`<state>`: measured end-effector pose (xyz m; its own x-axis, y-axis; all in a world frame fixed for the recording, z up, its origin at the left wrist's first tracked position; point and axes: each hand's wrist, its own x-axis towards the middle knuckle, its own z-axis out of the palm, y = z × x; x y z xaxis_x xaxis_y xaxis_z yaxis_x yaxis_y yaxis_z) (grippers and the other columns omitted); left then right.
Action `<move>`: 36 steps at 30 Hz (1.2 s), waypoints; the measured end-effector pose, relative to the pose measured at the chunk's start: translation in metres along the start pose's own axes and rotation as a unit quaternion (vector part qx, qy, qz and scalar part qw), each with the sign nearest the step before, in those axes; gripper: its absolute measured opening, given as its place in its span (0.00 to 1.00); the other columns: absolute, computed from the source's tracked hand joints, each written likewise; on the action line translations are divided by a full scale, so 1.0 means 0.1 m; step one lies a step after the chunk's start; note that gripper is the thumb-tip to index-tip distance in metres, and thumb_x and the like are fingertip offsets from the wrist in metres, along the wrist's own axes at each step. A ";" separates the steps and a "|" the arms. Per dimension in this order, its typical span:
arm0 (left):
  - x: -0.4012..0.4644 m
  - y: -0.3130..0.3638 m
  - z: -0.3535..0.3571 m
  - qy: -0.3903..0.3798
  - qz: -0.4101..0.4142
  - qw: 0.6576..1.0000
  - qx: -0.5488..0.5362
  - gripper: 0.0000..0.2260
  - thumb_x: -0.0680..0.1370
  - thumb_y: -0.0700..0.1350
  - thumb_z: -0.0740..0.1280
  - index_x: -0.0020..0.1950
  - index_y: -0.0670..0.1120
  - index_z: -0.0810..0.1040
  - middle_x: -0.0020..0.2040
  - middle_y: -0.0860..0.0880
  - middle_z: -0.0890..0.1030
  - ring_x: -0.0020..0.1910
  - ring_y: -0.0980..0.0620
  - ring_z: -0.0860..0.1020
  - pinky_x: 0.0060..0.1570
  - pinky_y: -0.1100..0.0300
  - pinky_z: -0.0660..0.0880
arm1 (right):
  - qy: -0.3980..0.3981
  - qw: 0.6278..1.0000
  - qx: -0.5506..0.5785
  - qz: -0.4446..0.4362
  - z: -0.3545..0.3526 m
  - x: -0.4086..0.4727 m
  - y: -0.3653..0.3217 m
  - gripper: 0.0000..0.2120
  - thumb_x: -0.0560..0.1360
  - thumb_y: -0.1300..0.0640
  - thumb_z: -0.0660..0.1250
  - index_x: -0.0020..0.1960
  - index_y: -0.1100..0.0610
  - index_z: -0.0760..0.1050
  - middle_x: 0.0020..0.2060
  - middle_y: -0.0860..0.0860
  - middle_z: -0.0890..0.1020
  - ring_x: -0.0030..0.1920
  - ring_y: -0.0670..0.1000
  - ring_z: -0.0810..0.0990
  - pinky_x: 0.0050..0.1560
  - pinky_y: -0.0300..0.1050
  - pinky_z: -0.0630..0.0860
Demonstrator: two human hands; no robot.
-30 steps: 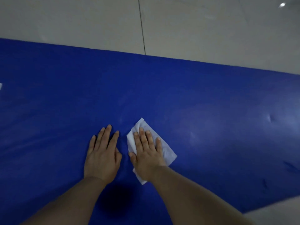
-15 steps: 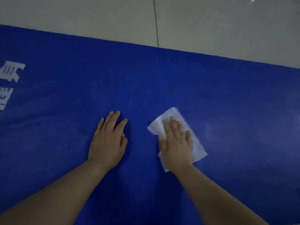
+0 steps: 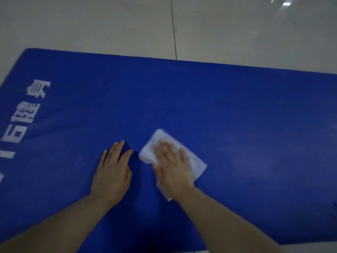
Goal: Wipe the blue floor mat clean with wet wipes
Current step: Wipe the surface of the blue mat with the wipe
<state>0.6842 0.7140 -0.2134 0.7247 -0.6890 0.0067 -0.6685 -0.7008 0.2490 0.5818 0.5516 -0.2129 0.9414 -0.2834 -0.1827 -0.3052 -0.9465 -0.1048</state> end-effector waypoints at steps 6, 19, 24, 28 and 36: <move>-0.12 -0.13 0.00 -0.014 0.022 1.000 -0.003 0.23 0.70 0.35 0.72 0.65 0.40 0.75 0.70 0.39 0.70 0.67 0.40 0.72 0.66 0.45 0.64 | -0.031 0.912 0.104 0.395 -0.18 -0.14 0.80 0.27 0.82 0.47 0.40 0.78 0.53 0.37 0.78 0.51 0.42 0.77 0.51 0.40 0.75 0.58 0.43; -0.12 -0.22 0.11 0.025 0.044 0.998 -0.047 0.18 0.76 0.35 0.64 0.65 0.39 0.74 0.71 0.39 0.67 0.71 0.43 0.64 0.72 0.53 0.51 | 0.021 0.977 0.055 0.205 0.06 -0.29 0.00 0.28 0.76 0.47 0.46 0.74 0.55 0.63 0.72 0.53 0.68 0.71 0.53 0.67 0.69 0.58 0.60; -0.13 -0.22 0.10 0.017 0.037 0.998 -0.050 0.21 0.78 0.45 0.51 0.66 0.40 0.73 0.72 0.39 0.67 0.71 0.42 0.64 0.73 0.53 0.50 | -0.033 0.950 0.051 0.306 0.04 -0.57 0.16 0.30 0.75 0.41 0.26 0.74 0.51 0.33 0.77 0.51 0.42 0.76 0.50 0.39 0.75 0.57 0.43; -0.12 -0.21 0.09 0.007 0.033 0.998 -0.046 0.23 0.77 0.46 0.49 0.66 0.40 0.73 0.71 0.38 0.67 0.71 0.42 0.65 0.72 0.53 0.51 | 0.041 0.982 0.041 0.179 0.16 -0.52 -0.54 0.27 0.80 0.45 0.44 0.72 0.56 0.66 0.72 0.54 0.67 0.72 0.55 0.66 0.69 0.63 0.59; -0.13 -0.21 0.05 0.018 0.045 0.997 -0.059 0.20 0.75 0.35 0.66 0.67 0.39 0.73 0.71 0.38 0.68 0.70 0.41 0.67 0.71 0.47 0.58 | -0.005 0.976 0.035 0.216 0.09 -0.65 0.15 0.28 0.79 0.42 0.34 0.76 0.51 0.43 0.77 0.50 0.49 0.77 0.49 0.47 0.75 0.56 0.46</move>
<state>0.6879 0.7370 -0.2234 0.6691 -0.7400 0.0684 -0.7087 -0.6077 0.3583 0.5148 0.5571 -0.2118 0.7218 -0.6514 -0.2339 -0.6824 -0.7263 -0.0832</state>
